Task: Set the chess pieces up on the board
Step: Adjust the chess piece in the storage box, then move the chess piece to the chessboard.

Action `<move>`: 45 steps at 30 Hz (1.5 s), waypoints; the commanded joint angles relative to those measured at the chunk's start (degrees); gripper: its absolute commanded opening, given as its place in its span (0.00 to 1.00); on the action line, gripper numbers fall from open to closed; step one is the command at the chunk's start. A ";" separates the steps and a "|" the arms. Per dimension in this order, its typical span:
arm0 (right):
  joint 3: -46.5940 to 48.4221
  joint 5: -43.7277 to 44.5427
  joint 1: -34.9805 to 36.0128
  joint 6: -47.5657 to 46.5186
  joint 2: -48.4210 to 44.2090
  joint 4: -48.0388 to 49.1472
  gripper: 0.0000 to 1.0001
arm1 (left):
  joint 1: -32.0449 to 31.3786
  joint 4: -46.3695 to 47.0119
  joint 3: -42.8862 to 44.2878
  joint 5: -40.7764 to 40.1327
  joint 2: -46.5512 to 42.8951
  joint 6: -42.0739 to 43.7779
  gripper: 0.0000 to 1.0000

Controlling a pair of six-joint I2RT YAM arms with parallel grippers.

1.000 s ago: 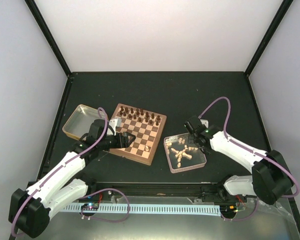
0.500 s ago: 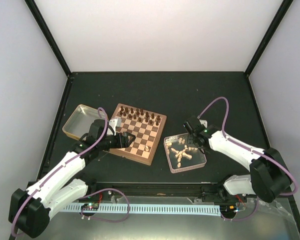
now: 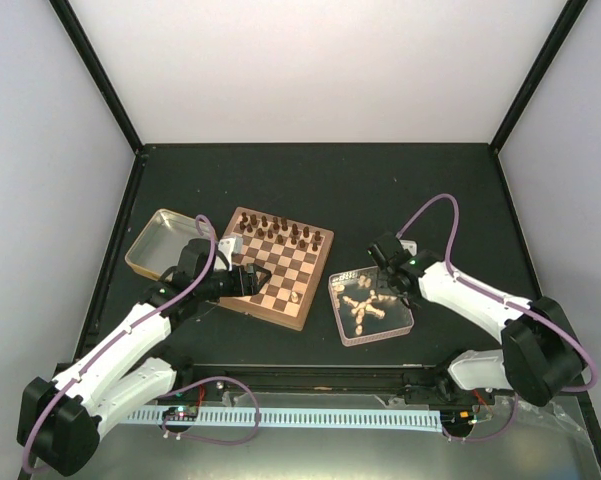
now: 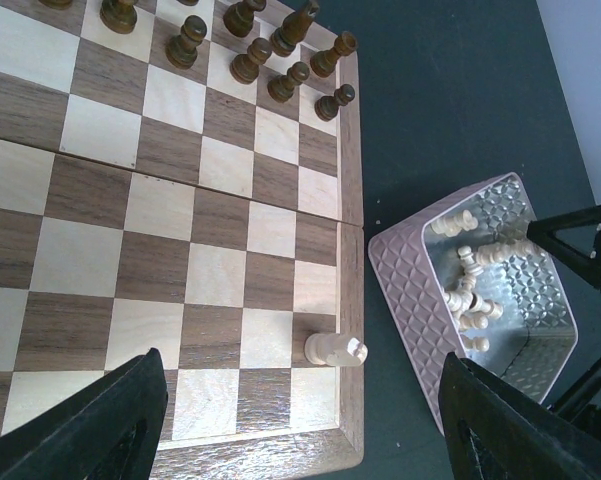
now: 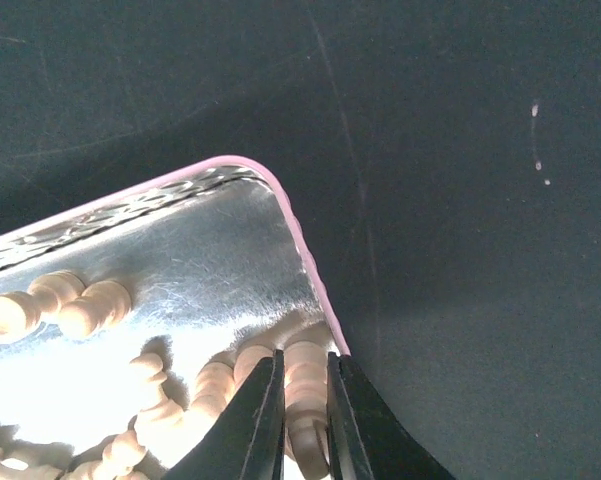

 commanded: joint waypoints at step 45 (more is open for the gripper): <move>-1.22 5.81 1.84 5.02 -4.64 -4.03 0.22 | -20.11 1.79 13.99 -10.55 29.29 -3.01 0.49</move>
